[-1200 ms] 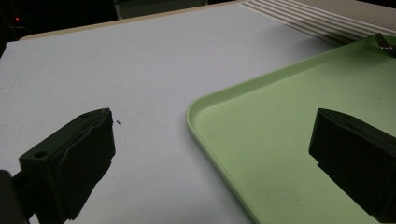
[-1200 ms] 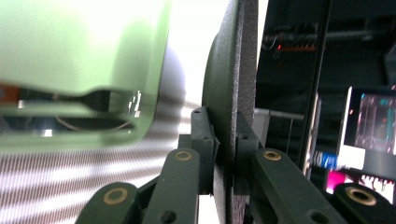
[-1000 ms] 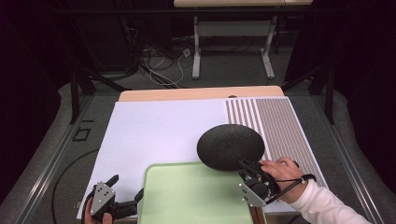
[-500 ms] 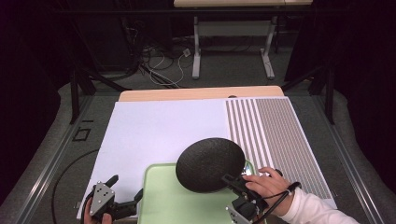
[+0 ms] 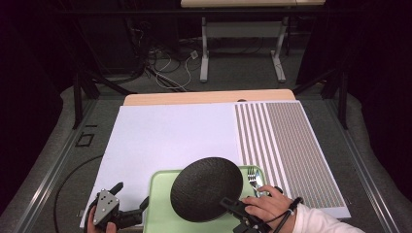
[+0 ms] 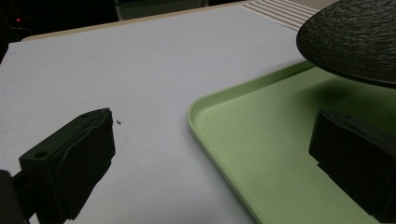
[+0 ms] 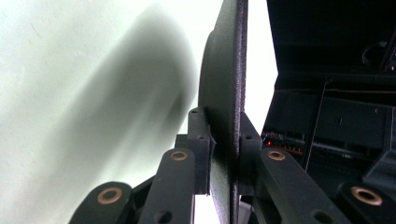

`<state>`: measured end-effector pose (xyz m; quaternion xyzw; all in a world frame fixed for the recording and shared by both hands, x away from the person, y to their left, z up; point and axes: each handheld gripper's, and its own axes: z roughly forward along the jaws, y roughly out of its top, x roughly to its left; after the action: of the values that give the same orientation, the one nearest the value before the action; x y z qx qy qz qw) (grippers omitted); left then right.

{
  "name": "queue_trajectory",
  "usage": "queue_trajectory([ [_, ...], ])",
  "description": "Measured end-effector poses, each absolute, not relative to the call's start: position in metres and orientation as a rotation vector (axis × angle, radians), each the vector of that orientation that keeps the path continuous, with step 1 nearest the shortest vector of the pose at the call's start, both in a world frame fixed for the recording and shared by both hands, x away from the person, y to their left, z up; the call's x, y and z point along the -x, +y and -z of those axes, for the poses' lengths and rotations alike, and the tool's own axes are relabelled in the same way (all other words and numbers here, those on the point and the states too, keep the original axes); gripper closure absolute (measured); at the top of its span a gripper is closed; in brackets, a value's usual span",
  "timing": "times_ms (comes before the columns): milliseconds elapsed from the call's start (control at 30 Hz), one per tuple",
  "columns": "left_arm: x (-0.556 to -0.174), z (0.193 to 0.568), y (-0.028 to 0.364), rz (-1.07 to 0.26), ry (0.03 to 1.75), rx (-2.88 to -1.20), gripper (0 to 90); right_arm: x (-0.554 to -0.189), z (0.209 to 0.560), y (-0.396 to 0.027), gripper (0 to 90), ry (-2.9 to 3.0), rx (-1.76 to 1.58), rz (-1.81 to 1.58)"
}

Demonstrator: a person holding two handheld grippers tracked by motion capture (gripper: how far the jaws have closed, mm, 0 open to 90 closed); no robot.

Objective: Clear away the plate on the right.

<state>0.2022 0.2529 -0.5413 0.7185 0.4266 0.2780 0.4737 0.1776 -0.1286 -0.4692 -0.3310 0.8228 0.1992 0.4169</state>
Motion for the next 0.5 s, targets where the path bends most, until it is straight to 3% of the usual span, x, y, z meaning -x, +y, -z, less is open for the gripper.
queue_trajectory([
  [500, -0.202, 0.541, 0.253, -0.681, 1.046, -1.754, 0.5, -0.166, 0.478, -0.114, 80.9, 2.066, 0.936, -0.534],
])
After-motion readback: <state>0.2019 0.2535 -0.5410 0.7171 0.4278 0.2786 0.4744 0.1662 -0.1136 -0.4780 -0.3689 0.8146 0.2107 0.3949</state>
